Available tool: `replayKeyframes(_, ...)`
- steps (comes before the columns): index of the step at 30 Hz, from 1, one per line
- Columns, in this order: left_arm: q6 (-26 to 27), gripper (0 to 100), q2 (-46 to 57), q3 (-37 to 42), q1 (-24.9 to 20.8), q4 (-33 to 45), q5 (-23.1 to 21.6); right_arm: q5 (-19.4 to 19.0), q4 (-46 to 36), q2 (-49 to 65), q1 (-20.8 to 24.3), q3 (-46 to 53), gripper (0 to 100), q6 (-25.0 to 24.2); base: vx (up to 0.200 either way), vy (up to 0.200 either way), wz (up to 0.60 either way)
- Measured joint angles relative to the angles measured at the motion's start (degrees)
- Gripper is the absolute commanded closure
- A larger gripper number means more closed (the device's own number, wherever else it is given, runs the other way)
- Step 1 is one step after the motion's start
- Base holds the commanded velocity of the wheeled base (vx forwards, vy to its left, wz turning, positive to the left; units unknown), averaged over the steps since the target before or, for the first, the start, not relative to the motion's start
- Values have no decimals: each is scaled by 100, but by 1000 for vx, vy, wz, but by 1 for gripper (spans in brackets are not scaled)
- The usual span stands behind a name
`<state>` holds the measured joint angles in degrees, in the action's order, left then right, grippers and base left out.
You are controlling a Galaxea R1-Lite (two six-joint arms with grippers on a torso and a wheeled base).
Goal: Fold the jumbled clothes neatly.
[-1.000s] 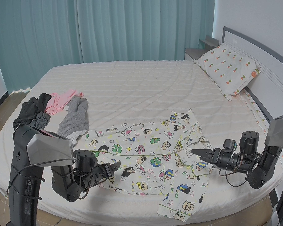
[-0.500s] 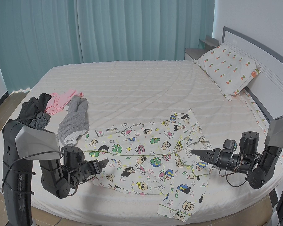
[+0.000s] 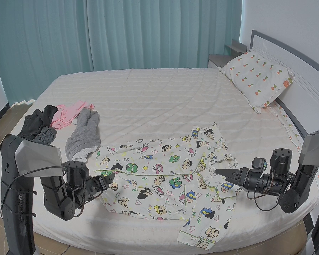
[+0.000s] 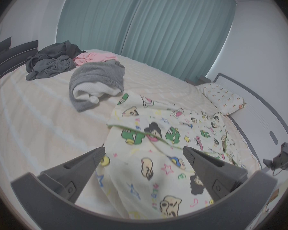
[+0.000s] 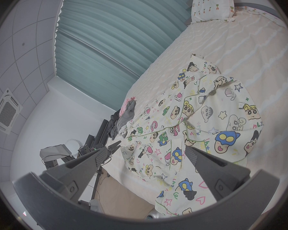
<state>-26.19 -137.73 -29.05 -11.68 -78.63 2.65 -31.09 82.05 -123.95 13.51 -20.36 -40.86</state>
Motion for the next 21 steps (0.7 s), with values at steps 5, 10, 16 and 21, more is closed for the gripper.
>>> replayKeyframes(5, 169, 0, 212, 413, 317, -6, -630, -20, 2, -5, 0, 13, 0, 6, 0, 0, 0)
replayKeyframes(10, 1147, 0, 622, 877, 785, 51, -1559, -46, 2, -7, -4, 44, 0, 11, 0, 0, 0)
replayKeyframes(16, 1612, 0, 1063, 1477, 1143, 244, -1764, -57, 2, 0, 41, 110, 0, 57, 0, 0, 0)
replayKeyframes(21, 979, 0, 1259, 1726, 1075, 273, -1692, -44, 0, 2, 154, 162, 0, 99, 0, 0, 0)
